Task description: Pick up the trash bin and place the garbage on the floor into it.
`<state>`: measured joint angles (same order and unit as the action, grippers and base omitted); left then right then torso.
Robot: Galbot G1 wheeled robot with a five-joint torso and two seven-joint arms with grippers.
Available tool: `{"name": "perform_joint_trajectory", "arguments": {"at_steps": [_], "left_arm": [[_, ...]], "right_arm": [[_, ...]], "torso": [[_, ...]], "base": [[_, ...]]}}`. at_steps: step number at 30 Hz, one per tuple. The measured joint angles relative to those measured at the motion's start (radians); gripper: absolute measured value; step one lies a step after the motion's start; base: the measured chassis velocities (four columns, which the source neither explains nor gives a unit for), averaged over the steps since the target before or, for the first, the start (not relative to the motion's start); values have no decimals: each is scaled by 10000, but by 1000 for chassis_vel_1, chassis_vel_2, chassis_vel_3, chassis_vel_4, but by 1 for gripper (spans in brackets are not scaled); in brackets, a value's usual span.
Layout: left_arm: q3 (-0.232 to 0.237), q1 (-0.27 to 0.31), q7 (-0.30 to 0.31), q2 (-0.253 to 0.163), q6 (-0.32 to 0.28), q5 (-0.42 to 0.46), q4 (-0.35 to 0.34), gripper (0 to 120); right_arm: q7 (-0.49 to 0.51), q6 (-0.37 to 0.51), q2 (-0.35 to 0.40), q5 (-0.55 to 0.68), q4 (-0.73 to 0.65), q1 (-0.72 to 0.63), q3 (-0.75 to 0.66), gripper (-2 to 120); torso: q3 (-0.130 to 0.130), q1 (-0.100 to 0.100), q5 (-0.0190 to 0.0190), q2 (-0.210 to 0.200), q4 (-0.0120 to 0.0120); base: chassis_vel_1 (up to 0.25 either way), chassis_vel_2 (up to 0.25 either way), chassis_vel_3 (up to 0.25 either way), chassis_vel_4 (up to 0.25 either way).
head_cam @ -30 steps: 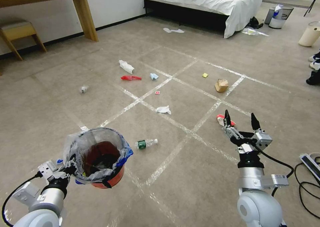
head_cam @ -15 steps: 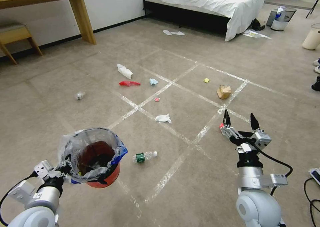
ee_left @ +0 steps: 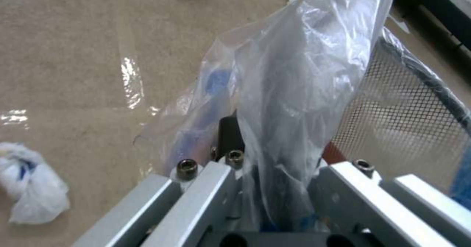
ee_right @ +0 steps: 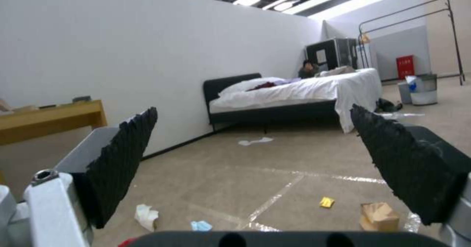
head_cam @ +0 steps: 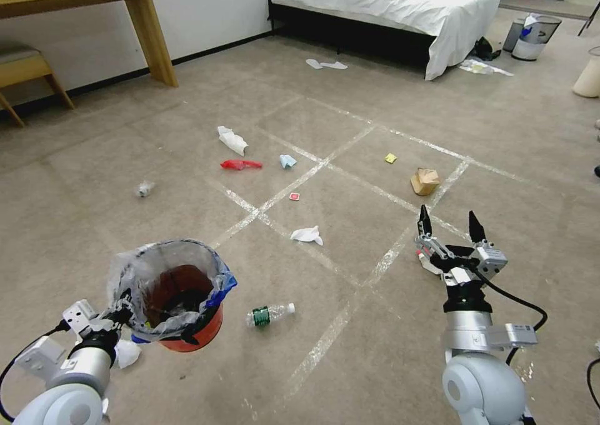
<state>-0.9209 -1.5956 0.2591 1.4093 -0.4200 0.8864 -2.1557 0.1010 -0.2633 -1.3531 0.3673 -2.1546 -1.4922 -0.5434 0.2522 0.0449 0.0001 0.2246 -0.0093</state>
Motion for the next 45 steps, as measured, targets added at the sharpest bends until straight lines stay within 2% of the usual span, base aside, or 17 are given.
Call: {"name": "perform_joint_trajectory", "arguments": {"at_steps": [22, 39, 45], "left_arm": [[95, 219, 108, 27, -146, 15, 103, 4], [-62, 115, 110, -31, -104, 57, 53, 4], [-99, 208, 111, -10, -90, 81, 122, 4]], "right_arm": [[66, 40, -43, 69, 208, 273, 122, 100], [-67, 34, -101, -5, 247, 320, 280, 100], [230, 336, 39, -53, 592, 760, 721, 100]], "torso": [[0, -2, -2, 0, 0], [0, -1, -2, 0, 1], [0, -1, -1, 0, 0]], "base": [[-16, 25, 26, -20], [0, 0, 0, 0], [0, 0, 0, 0]]}}
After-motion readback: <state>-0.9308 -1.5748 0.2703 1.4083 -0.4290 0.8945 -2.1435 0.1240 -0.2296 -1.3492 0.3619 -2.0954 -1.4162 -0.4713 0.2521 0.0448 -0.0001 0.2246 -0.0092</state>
